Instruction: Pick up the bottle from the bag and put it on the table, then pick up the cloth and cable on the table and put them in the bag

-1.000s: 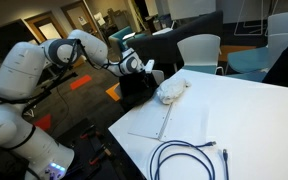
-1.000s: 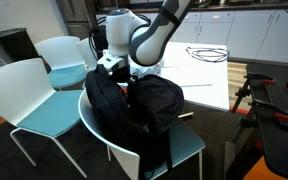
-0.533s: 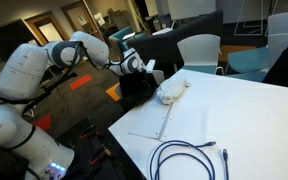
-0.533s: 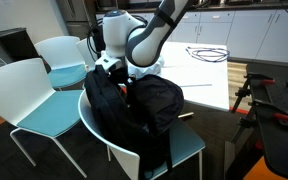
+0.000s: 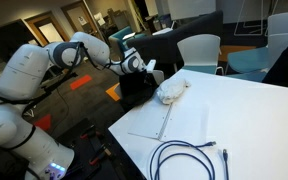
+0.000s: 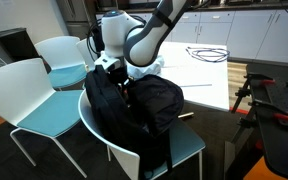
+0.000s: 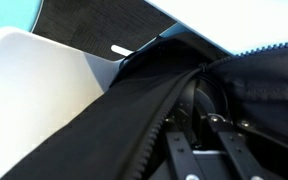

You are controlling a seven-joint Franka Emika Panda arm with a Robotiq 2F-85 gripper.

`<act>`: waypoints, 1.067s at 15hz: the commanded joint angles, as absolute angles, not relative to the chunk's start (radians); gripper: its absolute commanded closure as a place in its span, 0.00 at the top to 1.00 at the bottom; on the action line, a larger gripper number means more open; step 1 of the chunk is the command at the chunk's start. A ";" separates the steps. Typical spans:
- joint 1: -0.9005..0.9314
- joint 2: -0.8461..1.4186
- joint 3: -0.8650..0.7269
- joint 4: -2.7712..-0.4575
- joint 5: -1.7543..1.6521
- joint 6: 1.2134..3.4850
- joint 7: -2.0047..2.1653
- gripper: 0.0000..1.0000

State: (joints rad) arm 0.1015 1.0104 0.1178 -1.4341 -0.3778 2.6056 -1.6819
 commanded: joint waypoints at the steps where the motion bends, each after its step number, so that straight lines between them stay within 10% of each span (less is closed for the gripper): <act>1: 0.105 1.017 0.124 -1.405 -0.362 2.568 -1.693 0.06; 16: 0.149 0.744 0.093 -1.650 -0.386 2.476 -1.570 0.06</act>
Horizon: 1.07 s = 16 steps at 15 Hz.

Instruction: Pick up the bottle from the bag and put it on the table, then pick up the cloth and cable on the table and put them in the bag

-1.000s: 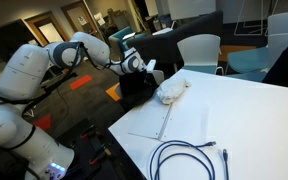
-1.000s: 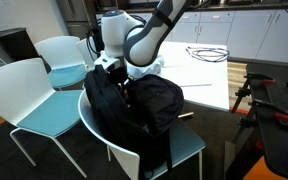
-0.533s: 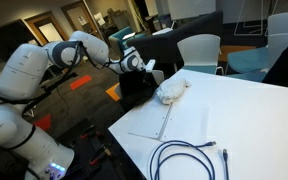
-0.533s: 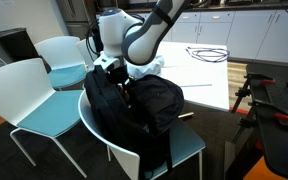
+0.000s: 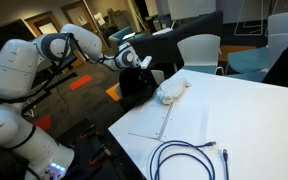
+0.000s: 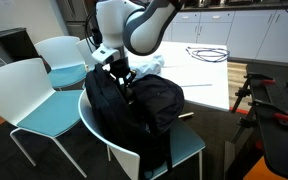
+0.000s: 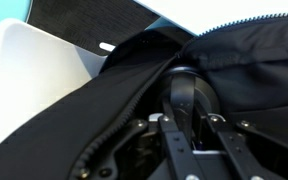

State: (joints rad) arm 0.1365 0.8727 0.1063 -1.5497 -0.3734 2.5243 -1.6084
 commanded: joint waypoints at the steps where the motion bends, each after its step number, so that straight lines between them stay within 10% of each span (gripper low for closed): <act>1: 0.146 0.723 0.098 -1.664 -0.385 2.469 -1.572 0.06; 16: 0.094 0.411 0.132 -1.769 -0.330 2.264 -1.631 0.06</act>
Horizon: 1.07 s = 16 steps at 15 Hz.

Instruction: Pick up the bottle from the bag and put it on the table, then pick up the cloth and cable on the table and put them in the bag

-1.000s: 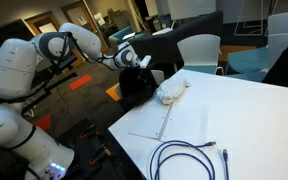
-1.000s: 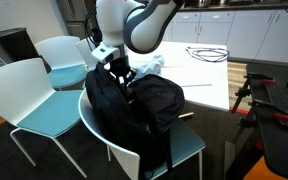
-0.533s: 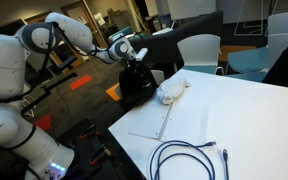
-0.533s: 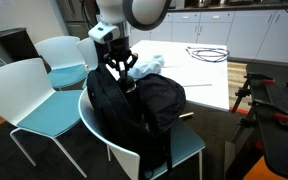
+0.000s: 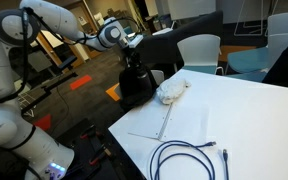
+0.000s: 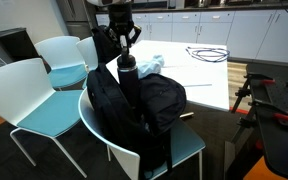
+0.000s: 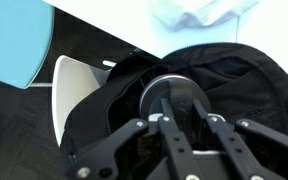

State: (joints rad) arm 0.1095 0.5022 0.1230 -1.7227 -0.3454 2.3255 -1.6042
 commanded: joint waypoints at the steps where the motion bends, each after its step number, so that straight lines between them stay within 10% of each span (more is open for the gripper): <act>1: 0.093 0.401 0.133 -1.771 -0.328 2.257 -1.633 0.06; 16: 0.082 0.211 0.118 -1.810 -0.326 2.140 -1.634 0.06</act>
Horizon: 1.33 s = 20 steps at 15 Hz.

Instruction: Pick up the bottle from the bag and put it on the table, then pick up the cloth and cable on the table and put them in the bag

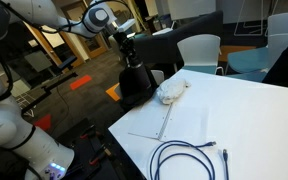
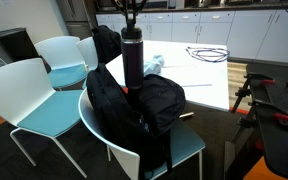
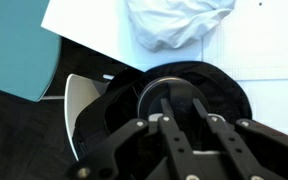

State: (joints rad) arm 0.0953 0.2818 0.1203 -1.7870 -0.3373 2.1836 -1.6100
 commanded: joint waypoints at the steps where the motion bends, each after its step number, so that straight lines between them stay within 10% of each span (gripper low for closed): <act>1: 0.080 0.207 0.114 -1.804 -0.327 2.127 -1.632 0.06; 20: -0.083 0.159 -0.026 -1.760 -0.302 2.144 -1.707 0.06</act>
State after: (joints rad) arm -0.0663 0.1640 -0.0066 -1.7875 -0.3158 2.1433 -1.6858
